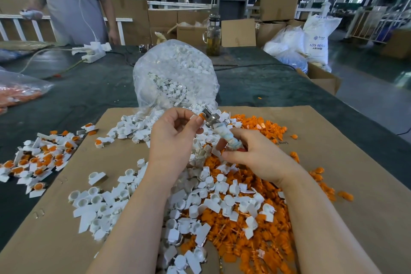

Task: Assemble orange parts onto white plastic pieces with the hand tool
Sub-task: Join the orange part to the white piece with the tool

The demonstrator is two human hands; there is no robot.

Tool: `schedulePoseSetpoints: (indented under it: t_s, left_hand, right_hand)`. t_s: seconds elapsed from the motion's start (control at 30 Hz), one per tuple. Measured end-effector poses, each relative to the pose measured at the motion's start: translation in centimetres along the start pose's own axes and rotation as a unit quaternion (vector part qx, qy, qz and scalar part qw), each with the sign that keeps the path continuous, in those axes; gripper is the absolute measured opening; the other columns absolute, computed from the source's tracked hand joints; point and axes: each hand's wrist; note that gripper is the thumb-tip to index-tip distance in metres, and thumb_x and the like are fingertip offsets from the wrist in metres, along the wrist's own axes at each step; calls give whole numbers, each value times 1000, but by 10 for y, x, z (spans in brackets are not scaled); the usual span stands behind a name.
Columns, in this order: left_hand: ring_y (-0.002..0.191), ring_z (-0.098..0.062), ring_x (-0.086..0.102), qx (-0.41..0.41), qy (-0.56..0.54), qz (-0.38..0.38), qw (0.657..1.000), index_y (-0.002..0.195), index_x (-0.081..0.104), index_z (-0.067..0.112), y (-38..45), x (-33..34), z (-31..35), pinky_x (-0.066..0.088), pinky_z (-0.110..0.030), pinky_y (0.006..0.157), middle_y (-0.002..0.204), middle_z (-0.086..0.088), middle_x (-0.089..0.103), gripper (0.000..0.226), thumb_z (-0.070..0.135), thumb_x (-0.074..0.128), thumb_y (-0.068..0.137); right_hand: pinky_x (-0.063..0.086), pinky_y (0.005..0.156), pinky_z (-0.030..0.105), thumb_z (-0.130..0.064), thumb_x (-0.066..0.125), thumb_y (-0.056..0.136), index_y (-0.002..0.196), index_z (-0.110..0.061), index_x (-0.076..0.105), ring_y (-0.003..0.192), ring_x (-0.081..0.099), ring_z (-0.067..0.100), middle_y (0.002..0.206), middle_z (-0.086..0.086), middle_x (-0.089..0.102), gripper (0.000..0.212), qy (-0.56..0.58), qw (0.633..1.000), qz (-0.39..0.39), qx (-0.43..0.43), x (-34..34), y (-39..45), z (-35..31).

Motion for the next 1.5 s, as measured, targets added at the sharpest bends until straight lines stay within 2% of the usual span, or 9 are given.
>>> schedulePoseSetpoints:
  t_s: [0.07, 0.23, 0.63, 0.87, 0.97, 1.07, 1.17, 1.33, 1.5]
  left_hand:
    - [69, -7, 69, 5, -1, -3, 1000, 80, 62, 20, 0, 0, 0, 54, -15, 68, 67, 9, 68, 15, 11, 70, 89]
    - [63, -1, 65, 9, -12, -9, 1000, 82, 62, 17, -2, -1, 0, 51, -11, 64, 67, 8, 68, 14, 8, 68, 91]
    - [61, 0, 65, -7, -30, -12, 999, 80, 61, 19, 1, -2, -1, 50, -10, 62, 60, 16, 67, 19, 5, 65, 92]
    - [71, -10, 72, -62, -111, -12, 992, 82, 65, 13, 3, -8, -3, 56, -17, 66, 71, 5, 74, 10, 8, 66, 92]
    - [76, -12, 75, -190, -231, 42, 953, 95, 66, 7, 10, -21, -7, 58, -20, 63, 87, -6, 77, 5, 10, 66, 92]
    - [77, -11, 75, -272, -365, 138, 880, 105, 65, 3, 18, -40, -9, 59, -20, 61, 89, -9, 78, 15, 9, 66, 91]
    - [70, -9, 74, -265, -463, 238, 811, 107, 60, 3, 22, -57, -11, 59, -20, 64, 85, -10, 77, 11, 6, 59, 96]
    - [72, -5, 73, -229, -554, 355, 718, 113, 57, 9, 21, -77, -14, 59, -19, 64, 99, -5, 73, 15, 7, 48, 102]
    - [80, -8, 73, -189, -586, 383, 688, 124, 59, 7, 20, -84, -14, 59, -21, 66, 106, -5, 71, 26, 8, 42, 104]
  right_hand:
    - [51, 86, 46, -23, 67, 89, 103, -19, 66, 89, 64, 16, 96, 0, 68, 15, -16, 1000, 1, -2, 1, 0, 1]
    - [38, 57, 9, -14, 64, 90, 100, -23, 68, 65, 55, -9, 78, -15, 60, 14, -41, 999, 6, -4, 5, 2, 4]
    - [34, 48, 15, -7, 57, 89, 90, -21, 64, 53, 49, -1, 72, -7, 57, 16, -89, 996, 15, -5, 7, 7, 2]
    - [42, 55, 28, -23, 60, 90, 93, -18, 68, 61, 53, 6, 77, -3, 63, 9, -92, 994, 58, -11, 12, 8, 6]
    - [53, 65, 38, -29, 58, 92, 93, -20, 65, 74, 62, 14, 82, -2, 67, 12, -101, 991, 89, 13, 12, 10, 10]
    - [46, 54, 32, -32, 58, 93, 83, -23, 60, 66, 58, 13, 75, -4, 62, 14, -137, 980, 136, 49, 10, 13, 18]
    - [30, 49, 23, -32, 58, 92, 70, -23, 51, 58, 49, 10, 67, -5, 53, 25, -187, 961, 181, 93, 8, 14, 26]
    - [36, 49, 26, -33, 58, 90, 72, -25, 52, 64, 53, 10, 72, -6, 56, 20, -251, 944, 160, 143, 6, 13, 32]
    - [38, 47, 25, -34, 60, 88, 78, -21, 60, 63, 58, 12, 71, -4, 60, 16, -238, 954, 107, 147, 6, 13, 30]
Point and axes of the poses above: each hand's wrist, its own y-axis towards the middle knuckle, its own x-axis out of the palm, z = x × y
